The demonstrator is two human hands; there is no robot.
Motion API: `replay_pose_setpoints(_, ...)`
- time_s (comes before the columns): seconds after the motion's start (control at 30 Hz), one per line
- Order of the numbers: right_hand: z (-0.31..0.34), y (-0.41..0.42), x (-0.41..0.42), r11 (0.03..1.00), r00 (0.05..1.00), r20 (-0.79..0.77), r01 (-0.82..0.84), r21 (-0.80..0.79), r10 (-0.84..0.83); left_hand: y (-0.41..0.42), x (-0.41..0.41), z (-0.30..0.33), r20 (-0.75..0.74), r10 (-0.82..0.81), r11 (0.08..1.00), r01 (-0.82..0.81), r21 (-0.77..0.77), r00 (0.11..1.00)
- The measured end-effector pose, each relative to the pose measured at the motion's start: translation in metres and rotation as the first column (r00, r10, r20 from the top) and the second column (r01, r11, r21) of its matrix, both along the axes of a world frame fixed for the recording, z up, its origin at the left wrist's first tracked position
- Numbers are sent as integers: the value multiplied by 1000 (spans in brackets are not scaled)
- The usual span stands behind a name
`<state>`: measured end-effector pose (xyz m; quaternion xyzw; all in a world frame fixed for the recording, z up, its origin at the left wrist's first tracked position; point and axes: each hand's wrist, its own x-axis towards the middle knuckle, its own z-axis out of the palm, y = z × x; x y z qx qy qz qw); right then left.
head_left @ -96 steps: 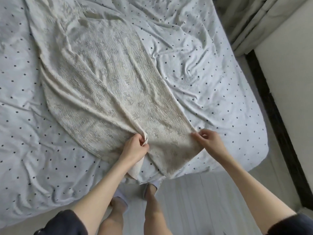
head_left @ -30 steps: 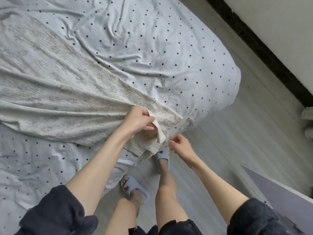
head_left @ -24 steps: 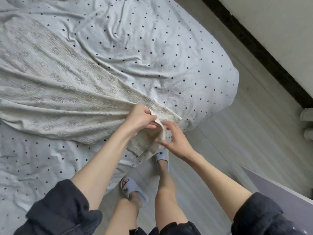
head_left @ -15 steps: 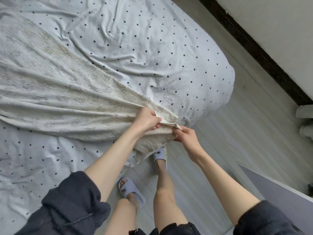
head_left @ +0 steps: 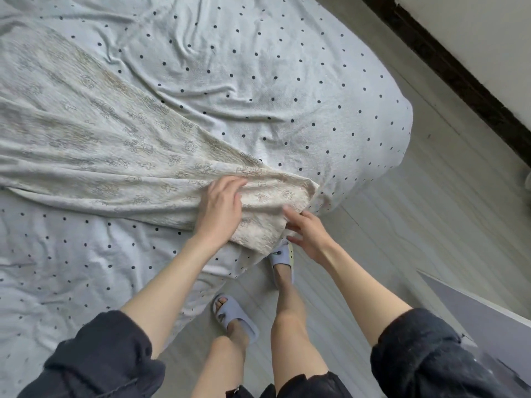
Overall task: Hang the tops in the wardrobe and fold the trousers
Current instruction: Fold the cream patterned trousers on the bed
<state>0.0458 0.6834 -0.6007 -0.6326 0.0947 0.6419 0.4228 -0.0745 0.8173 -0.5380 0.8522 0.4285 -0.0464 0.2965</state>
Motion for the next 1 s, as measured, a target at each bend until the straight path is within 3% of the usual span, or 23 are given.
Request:
replay_pose_setpoints(0.1, -3, -4, -16, 995, 996, -11, -93, -39, 93, 24, -8, -7, -83, -78, 989, 87, 119, 994)
replay_pose_setpoints(0.27, 0, -4, -16, 978, 978, 84, -183, -95, 191, 59, 2, -12, -299, -165, 959, 223, 173, 940)
replay_pose_setpoints(0.43, 4, -2, -12, 956, 966, 49, -243, -166, 254, 69, 9, -16, -318, -142, 945, 224, 237, 937)
replay_pose_setpoints(0.53, 8, 0, -10, 921, 927, 120, -325, -214, 355, 78, 9, -13, -347, -148, 945, 236, 227, 926)
replay_pose_setpoints(0.67, 18, 10, 1, 805, 695, 424, -414, -426, 581, 87, 23, -1, -188, -132, 924, 189, 333, 973)
replay_pose_setpoints(0.77, 36, 33, 6, 809, 515, 625, -342, -478, 587, 92, 33, 5, -94, -102, 925, 129, 358, 990)
replay_pose_setpoints(0.9, 51, 70, 4, 846, 297, 828, -415, -336, 475, 94, 20, -11, -221, -198, 944, 246, 218, 955)
replay_pose_setpoints(1.0, 49, 102, -1, 762, 116, 869, -544, -350, 481, 114, -2, -11, -258, -194, 941, 254, 223, 946)
